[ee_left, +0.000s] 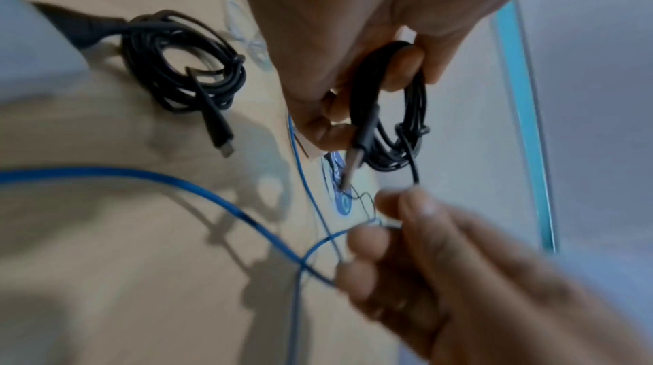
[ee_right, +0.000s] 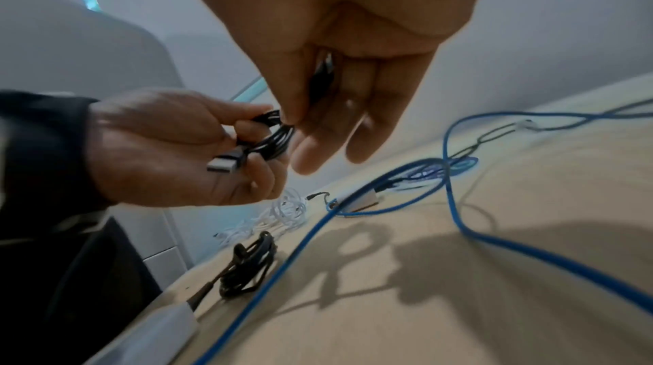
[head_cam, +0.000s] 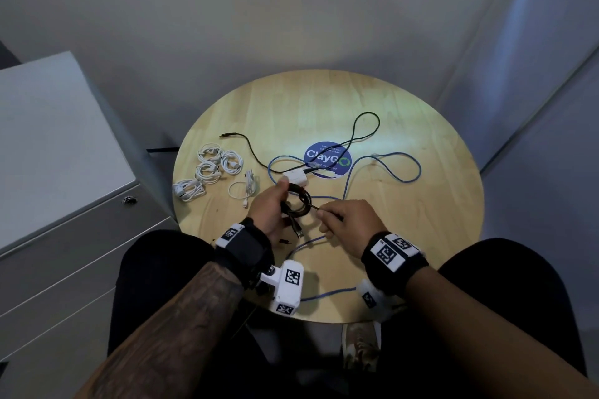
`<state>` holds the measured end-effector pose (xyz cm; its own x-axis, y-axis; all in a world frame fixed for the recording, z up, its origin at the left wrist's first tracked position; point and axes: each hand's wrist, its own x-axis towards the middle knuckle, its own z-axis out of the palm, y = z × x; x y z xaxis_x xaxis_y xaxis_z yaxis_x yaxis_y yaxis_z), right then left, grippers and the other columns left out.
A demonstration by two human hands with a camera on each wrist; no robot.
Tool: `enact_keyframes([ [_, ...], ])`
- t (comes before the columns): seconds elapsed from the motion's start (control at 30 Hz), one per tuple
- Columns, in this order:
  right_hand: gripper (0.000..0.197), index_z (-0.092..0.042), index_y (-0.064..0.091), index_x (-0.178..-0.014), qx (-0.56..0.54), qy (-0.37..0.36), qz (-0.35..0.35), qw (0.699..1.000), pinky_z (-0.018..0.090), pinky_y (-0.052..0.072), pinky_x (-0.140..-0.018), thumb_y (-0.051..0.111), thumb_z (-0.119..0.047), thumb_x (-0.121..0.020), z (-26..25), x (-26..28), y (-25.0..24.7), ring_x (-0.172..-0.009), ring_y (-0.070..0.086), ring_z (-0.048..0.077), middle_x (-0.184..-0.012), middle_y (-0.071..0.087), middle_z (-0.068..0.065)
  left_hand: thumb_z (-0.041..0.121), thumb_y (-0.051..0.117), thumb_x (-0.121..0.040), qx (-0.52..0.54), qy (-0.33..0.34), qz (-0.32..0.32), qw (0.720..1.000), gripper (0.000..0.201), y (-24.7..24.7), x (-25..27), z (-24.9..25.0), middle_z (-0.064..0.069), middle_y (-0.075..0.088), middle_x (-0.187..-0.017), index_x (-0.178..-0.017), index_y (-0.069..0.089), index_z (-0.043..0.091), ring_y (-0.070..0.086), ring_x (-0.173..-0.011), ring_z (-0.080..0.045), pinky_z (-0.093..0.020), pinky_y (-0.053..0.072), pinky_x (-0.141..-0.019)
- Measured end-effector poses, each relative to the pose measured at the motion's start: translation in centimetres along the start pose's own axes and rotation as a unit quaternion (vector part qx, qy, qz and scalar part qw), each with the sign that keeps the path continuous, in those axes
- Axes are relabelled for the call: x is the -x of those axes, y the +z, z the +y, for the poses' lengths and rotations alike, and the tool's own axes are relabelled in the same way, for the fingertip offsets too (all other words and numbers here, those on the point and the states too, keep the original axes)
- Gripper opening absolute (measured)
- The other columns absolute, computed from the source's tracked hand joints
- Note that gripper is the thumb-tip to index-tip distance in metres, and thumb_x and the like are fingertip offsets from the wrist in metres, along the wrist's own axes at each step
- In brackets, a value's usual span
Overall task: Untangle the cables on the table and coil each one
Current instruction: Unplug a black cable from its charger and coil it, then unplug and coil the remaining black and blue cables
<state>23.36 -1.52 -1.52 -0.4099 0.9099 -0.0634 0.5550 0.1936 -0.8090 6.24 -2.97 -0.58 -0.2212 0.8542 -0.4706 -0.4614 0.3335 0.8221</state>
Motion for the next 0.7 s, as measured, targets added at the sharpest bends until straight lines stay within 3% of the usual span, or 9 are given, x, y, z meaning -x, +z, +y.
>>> enact_keyframes([
  [0.07,0.023,-0.022,0.071,-0.084,0.057,-0.026,-0.023,0.998,0.034,0.055,-0.068,0.056,-0.034,-0.096,-0.7,0.2,-0.6,-0.064,0.065,0.011,-0.068,0.069,-0.007,0.032,0.051,-0.101,0.058,-0.006,0.038,0.998,0.03,-0.3,-0.5,0.8,0.004,0.042,-0.06,-0.076,0.06,0.018,0.043,-0.044,-0.01,-0.027,0.037,-0.054],
  [0.2,0.022,-0.027,0.071,-0.084,0.066,-0.036,-0.041,0.996,0.034,0.054,-0.07,0.056,-0.037,-0.096,-1.0,0.1,-0.8,-0.066,0.064,0.01,-0.065,0.067,-0.011,0.035,0.058,-0.097,0.08,-0.025,0.062,0.995,0.028,-1.2,-1.6,1.0,0.005,0.039,-0.06,-0.074,0.052,0.02,0.039,-0.049,-0.012,-0.028,0.038,-0.052],
  [0.3,0.02,-0.033,0.07,-0.081,0.031,-0.02,-0.058,0.998,0.038,0.055,-0.073,0.058,-0.035,-0.096,-0.3,0.5,-0.6,-0.068,0.065,0.014,-0.065,0.066,-0.013,0.039,0.059,-0.095,0.046,-0.032,0.01,0.998,0.032,-1.9,-1.7,0.9,0.004,0.041,-0.064,-0.07,0.049,0.021,0.039,-0.055,-0.013,-0.03,0.035,-0.058],
  [0.37,0.018,-0.031,0.07,-0.082,0.007,-0.007,-0.042,0.999,0.04,0.056,-0.074,0.059,-0.032,-0.095,0.2,0.5,-0.6,-0.069,0.065,0.015,-0.065,0.066,-0.012,0.036,0.054,-0.096,-0.009,-0.031,-0.05,0.998,0.033,-2.1,-1.3,1.4,0.004,0.042,-0.067,-0.067,0.045,0.023,0.04,-0.059,-0.013,-0.03,0.032,-0.059],
  [0.43,0.014,-0.028,0.073,-0.088,-0.027,0.005,-0.009,1.0,0.041,0.057,-0.077,0.06,-0.031,-0.095,0.7,0.1,-0.6,-0.07,0.066,0.014,-0.066,0.068,-0.008,0.03,0.055,-0.087,-0.067,-0.009,-0.071,0.995,0.024,-2.3,-1.1,1.9,0.003,0.043,-0.071,-0.067,0.046,0.021,0.04,-0.065,-0.014,-0.03,0.029,-0.059],
  [0.5,0.013,-0.029,0.074,-0.09,-0.062,0.013,0.012,0.998,0.044,0.057,-0.078,0.061,-0.031,-0.094,0.9,-0.4,-0.6,-0.072,0.067,0.016,-0.067,0.069,-0.004,0.025,0.058,-0.086,-0.114,0.016,-0.077,0.99,0.016,-2.7,-1.0,2.3,0.003,0.049,-0.073,-0.072,0.055,0.019,0.041,-0.068,-0.015,-0.029,0.031,-0.056],
  [0.6,0.013,-0.036,0.073,-0.088,-0.08,0.004,0.012,0.997,0.045,0.058,-0.077,0.062,-0.031,-0.093,1.1,-0.6,-0.5,-0.073,0.068,0.017,-0.071,0.071,-0.003,0.014,0.052,-0.099,-0.199,0.06,-0.097,0.973,0.015,-3.7,-0.6,2.5,0.006,0.061,-0.074,-0.095,0.067,0.014,0.053,-0.068,-0.01,-0.028,0.042,-0.052],
  [0.7,0.012,-0.04,0.07,-0.096,-0.07,-0.009,-0.01,0.997,0.027,0.054,-0.08,0.065,-0.031,-0.092,0.9,-0.6,-0.6,-0.082,0.065,0.01,-0.084,0.072,-0.008,0.008,0.059,-0.095,-0.226,0.124,-0.025,0.966,0.018,-5.4,-0.5,3.4,-0.002,0.065,-0.077,-0.109,0.07,0.013,0.061,-0.066,-0.015,-0.026,0.047,-0.05],
])
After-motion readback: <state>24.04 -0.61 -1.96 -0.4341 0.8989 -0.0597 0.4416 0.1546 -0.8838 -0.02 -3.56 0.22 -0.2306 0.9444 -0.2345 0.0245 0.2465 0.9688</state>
